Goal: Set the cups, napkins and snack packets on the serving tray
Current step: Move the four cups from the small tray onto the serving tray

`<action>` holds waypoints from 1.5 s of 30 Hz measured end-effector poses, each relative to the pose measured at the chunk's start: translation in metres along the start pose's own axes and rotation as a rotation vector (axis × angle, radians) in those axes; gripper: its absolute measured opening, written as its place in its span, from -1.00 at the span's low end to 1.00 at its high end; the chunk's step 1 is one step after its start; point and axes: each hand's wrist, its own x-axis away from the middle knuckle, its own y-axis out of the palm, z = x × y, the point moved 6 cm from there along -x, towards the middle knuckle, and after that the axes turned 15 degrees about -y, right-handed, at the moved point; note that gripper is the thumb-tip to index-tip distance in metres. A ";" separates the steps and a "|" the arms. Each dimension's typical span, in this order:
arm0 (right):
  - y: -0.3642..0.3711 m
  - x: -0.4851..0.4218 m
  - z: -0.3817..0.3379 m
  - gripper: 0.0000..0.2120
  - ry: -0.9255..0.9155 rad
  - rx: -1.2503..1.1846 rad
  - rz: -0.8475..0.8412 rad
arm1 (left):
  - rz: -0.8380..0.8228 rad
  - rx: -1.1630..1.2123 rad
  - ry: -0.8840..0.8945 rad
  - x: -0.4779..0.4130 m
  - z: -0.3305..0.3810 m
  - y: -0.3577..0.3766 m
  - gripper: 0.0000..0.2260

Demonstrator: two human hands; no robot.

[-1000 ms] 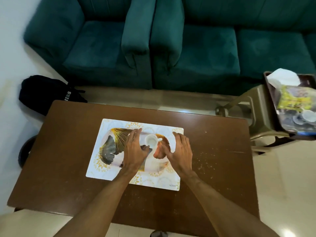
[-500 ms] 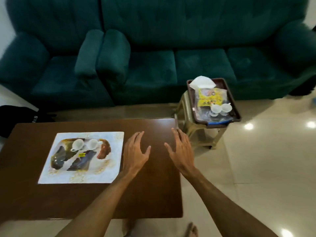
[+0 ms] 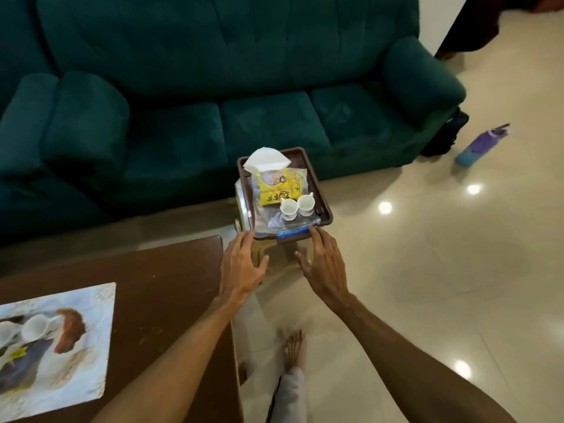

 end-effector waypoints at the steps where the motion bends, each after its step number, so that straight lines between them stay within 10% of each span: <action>1: 0.003 -0.012 0.013 -0.34 0.005 -0.001 -0.010 | -0.007 -0.005 -0.013 -0.014 0.005 0.010 -0.33; 27: 0.167 -0.203 0.204 -0.23 -0.170 0.072 -0.345 | -0.056 -0.052 -0.274 -0.232 0.041 0.228 -0.18; 45: 0.082 -0.174 0.109 -0.37 -0.199 -0.150 -0.270 | 0.183 0.050 -0.292 -0.143 0.048 0.106 -0.43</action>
